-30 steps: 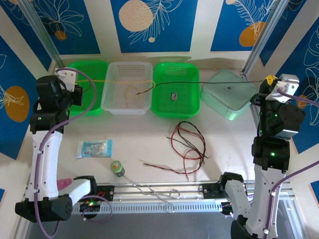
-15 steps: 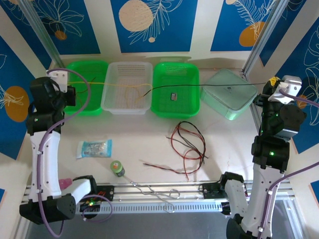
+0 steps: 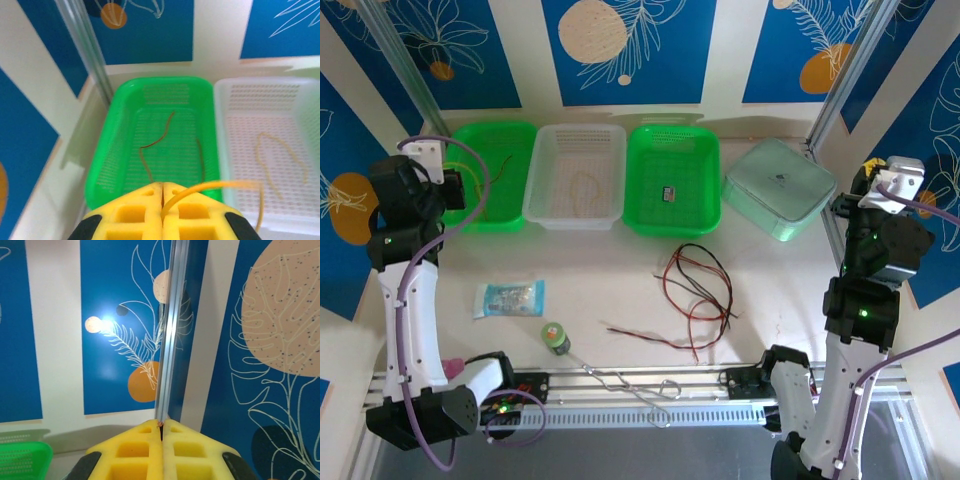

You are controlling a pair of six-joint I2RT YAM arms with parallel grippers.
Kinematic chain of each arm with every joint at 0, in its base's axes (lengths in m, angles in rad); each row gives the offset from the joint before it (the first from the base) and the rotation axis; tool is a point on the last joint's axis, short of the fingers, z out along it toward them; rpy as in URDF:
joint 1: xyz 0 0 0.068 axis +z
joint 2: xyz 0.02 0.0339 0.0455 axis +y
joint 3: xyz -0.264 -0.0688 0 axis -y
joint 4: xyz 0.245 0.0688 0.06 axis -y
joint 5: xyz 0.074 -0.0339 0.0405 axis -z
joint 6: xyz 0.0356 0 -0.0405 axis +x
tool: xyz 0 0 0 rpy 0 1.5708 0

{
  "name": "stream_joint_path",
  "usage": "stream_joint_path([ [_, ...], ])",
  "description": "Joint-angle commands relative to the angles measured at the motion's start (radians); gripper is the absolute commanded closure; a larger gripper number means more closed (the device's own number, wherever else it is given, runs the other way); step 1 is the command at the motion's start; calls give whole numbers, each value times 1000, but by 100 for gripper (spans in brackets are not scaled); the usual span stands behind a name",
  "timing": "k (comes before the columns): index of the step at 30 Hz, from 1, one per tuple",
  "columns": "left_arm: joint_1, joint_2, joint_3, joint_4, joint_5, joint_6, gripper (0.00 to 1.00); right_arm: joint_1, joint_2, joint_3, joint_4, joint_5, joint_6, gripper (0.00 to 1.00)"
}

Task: Untangle the cables

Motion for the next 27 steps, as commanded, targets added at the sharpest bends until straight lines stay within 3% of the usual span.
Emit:
stream_joint_path([
  [1, 6, -12, 9, 54, 129, -87, 100, -2, -14, 22, 8, -52, 39, 100],
  [5, 0, -33, 13, 70, 179, -114, 100, 4, -2, 74, 7, -105, 47, 100],
  [10, -3, -34, 39, 60, 159, -123, 100, 18, 31, 156, 28, -197, 129, 100],
  [17, -10, -31, 36, 83, 190, -140, 100, 69, 151, 297, 156, -406, 428, 100],
  [21, -13, -20, 40, 103, 176, -135, 100, 188, 226, 361, 205, -364, 429, 100],
  [27, -17, -5, 59, 116, 176, -137, 100, 388, 331, 443, 227, -266, 268, 100],
])
